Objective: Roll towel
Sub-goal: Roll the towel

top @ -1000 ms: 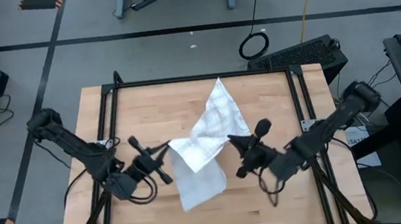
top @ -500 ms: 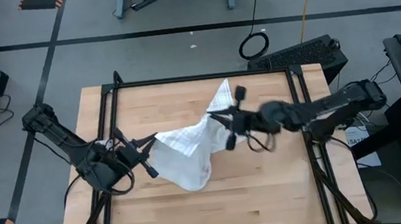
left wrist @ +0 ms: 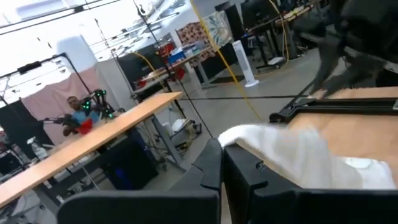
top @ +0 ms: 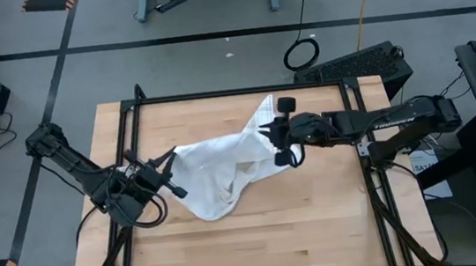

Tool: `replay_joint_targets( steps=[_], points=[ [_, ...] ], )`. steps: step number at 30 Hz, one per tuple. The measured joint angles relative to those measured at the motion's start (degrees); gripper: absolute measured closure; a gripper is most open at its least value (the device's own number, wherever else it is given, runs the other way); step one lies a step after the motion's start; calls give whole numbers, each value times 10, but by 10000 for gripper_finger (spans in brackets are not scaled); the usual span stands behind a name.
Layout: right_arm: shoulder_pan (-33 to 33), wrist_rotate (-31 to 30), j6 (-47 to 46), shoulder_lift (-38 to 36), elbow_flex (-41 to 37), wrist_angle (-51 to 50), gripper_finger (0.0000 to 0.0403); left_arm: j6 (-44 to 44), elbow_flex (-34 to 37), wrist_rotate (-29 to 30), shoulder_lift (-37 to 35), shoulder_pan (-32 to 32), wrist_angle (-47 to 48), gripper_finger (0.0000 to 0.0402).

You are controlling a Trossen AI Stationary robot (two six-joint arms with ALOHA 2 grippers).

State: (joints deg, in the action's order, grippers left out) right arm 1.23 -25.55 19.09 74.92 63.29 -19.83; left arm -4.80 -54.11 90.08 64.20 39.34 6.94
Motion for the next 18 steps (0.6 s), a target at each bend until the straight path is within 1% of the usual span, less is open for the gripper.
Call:
replay_joint_targets(
  steps=[4,6,9,12,14,16,18],
  points=[
    [-14,9,-51,-5,-2,-123,310,0,0,-15,0,-10,0,395],
    [-23,56,-72,-5,-13,-161,297,0,0,-58,0,-21,1,395],
    [-31,115,-112,-5,-50,-152,288,0,0,-158,0,-52,1,395],
    [-28,122,-150,-4,-93,-135,287,0,0,-237,0,-89,4,395],
    [-24,120,-167,-4,-120,-121,287,0,0,-256,0,-110,18,395],
    [-23,112,-175,-4,-148,-97,287,1,0,-256,0,-125,37,395],
    [-22,91,-178,-4,-172,-68,287,13,0,-254,0,-136,51,395]
  ],
)
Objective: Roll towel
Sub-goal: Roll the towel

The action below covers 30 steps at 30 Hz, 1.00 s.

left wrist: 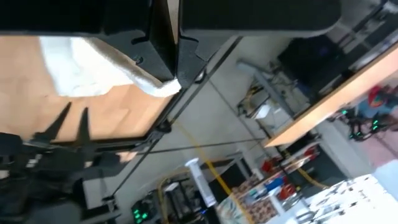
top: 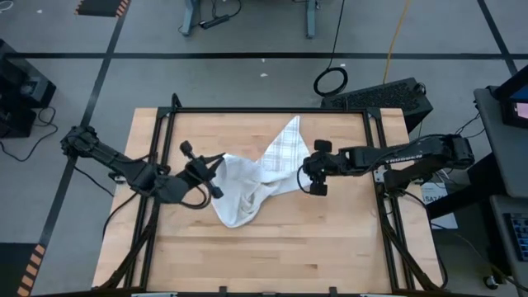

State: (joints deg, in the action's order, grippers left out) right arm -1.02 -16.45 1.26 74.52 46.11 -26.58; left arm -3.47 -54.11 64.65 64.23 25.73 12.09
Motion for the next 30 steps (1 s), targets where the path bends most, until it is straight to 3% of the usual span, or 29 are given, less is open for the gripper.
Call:
replay_joint_targets(
  steps=[7,12,16,20,26,30],
  points=[
    [-20,-73,99,0,-53,130,287,32,0,8,0,-40,41,395],
    [-62,-73,177,2,-68,212,287,16,0,38,0,-70,40,395],
    [-105,-72,178,3,-82,256,287,15,0,77,0,-97,41,395],
    [-151,-20,73,3,-97,265,287,48,0,82,0,-124,51,395],
    [-162,59,-181,3,-141,257,287,133,0,84,0,-171,73,395],
    [-145,97,-356,3,-156,203,287,239,0,26,0,-204,117,395]
  ],
)
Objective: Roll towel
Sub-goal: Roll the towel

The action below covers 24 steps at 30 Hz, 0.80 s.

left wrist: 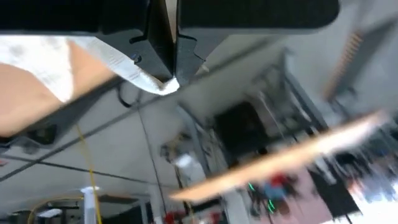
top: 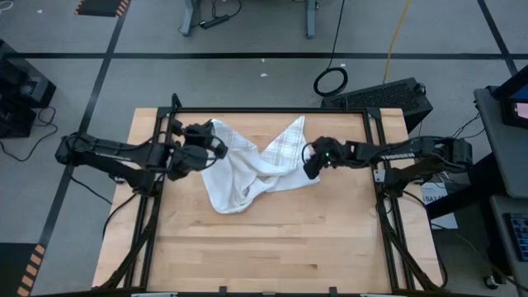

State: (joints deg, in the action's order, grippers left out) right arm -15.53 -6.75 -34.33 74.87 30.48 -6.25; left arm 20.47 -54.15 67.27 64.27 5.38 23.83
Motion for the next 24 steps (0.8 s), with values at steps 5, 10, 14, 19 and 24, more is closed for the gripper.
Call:
replay_joint_targets(
  steps=[5,10,14,19,24],
  points=[
    [40,80,-118,0,-1,-44,285,152,0,-158,0,-27,92,395],
    [65,159,-232,-15,-1,-42,261,237,0,-243,0,-36,172,395],
    [70,154,-304,-40,0,-61,230,243,0,-260,0,-36,205,395],
    [54,141,-324,-49,0,-129,201,243,0,-269,0,-41,224,395],
    [33,128,-330,-49,0,-171,192,243,0,-296,0,-57,223,395]
  ],
)
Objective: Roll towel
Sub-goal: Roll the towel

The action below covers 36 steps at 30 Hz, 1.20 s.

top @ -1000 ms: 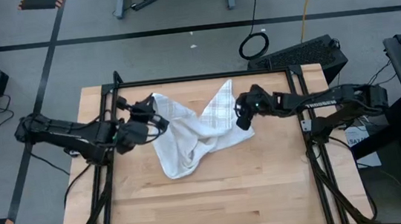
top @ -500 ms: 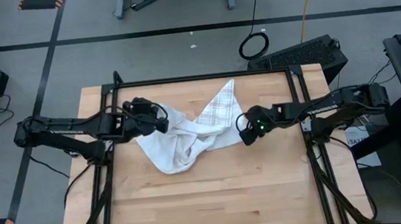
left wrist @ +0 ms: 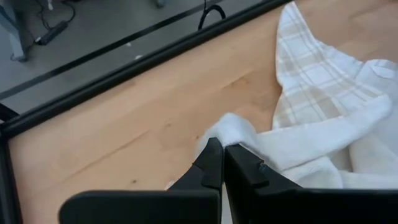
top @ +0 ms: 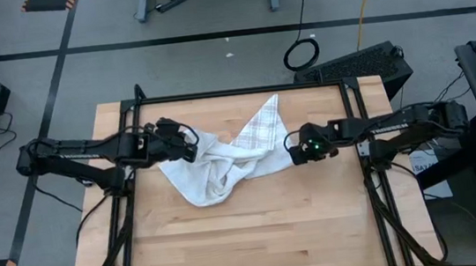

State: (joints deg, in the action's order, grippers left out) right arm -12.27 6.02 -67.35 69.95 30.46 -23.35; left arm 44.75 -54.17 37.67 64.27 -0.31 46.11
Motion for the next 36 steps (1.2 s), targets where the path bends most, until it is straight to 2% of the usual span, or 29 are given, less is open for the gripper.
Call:
replay_joint_targets(
  steps=[7,13,27,32,36],
  points=[
    [-24,-11,22,9,0,30,202,-1,0,0,0,-20,9,395],
    [-22,17,63,33,0,30,221,-1,0,-6,0,-24,14,395],
    [-23,29,116,82,0,75,271,-5,0,-17,0,-24,44,395],
    [-23,45,112,97,0,100,308,-5,0,-17,0,-24,46,395],
    [-23,52,111,93,0,95,364,-1,0,-17,0,-24,62,395]
  ],
)
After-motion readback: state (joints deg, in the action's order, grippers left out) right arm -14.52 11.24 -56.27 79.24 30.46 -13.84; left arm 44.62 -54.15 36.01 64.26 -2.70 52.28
